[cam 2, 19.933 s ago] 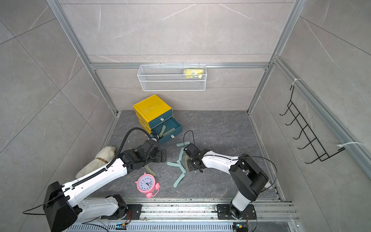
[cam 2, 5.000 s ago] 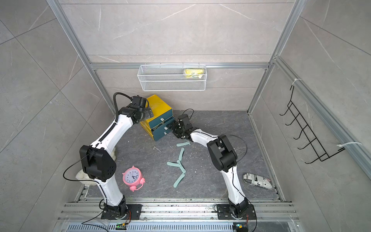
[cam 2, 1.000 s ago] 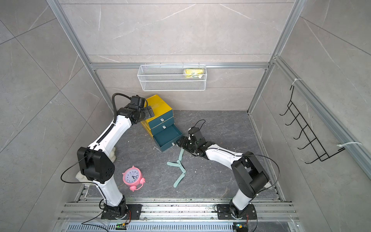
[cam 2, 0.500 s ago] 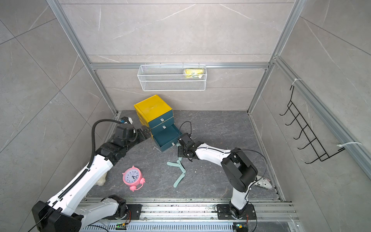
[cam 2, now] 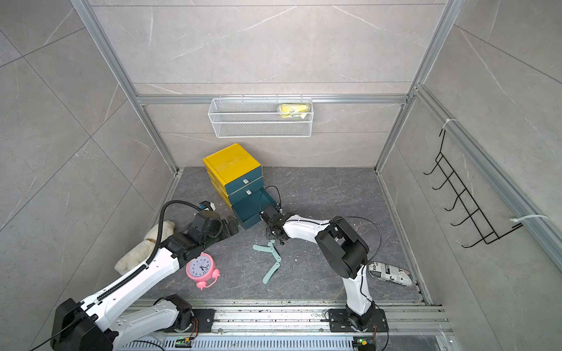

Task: Place the fruit knives into the drawer by color
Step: Move the fruit knife to the center of the board.

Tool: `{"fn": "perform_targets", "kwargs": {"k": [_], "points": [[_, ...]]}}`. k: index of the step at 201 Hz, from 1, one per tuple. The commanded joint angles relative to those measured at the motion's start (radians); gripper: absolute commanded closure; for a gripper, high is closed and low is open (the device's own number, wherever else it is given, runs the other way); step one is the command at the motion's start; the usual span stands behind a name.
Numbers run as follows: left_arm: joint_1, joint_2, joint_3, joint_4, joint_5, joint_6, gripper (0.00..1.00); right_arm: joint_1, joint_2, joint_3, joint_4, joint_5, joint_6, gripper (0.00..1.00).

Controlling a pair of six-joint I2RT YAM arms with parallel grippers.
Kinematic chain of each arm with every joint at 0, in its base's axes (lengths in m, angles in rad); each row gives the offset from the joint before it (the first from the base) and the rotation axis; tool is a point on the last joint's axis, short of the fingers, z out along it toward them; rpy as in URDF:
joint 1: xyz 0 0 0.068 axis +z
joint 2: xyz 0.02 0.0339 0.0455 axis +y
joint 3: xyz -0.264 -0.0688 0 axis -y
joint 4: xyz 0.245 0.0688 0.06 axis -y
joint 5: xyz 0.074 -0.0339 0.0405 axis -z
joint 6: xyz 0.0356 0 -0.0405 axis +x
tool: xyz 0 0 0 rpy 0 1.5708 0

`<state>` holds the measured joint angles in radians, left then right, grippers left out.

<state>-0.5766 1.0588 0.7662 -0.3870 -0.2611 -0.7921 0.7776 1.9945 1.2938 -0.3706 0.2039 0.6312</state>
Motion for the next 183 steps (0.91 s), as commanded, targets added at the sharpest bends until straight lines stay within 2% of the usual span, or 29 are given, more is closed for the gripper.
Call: {"fn": "perform_targets", "kwargs": {"k": [1,55,79,156,172,183], "points": [[-0.003,-0.022,-0.004,0.034,-0.008,-0.028,0.01,-0.009,0.036,-0.002,-0.043,0.017,-0.003,0.56],[-0.004,0.002,-0.001,0.023,-0.001,-0.008,0.01,-0.053,-0.003,-0.06,-0.001,-0.008,-0.011,0.82],[-0.005,0.02,-0.001,0.025,0.012,0.0,0.01,-0.07,-0.038,-0.093,0.023,-0.009,-0.017,0.87],[-0.009,0.061,-0.004,0.024,0.033,0.017,0.01,-0.092,-0.243,-0.185,0.099,-0.051,-0.052,0.88],[-0.009,0.067,-0.005,0.022,0.031,0.017,0.01,-0.09,-0.27,-0.161,0.095,-0.081,-0.068,0.86],[-0.009,0.067,-0.007,0.019,0.031,0.016,0.01,-0.09,-0.256,-0.114,0.058,-0.096,-0.075,0.8]]}}
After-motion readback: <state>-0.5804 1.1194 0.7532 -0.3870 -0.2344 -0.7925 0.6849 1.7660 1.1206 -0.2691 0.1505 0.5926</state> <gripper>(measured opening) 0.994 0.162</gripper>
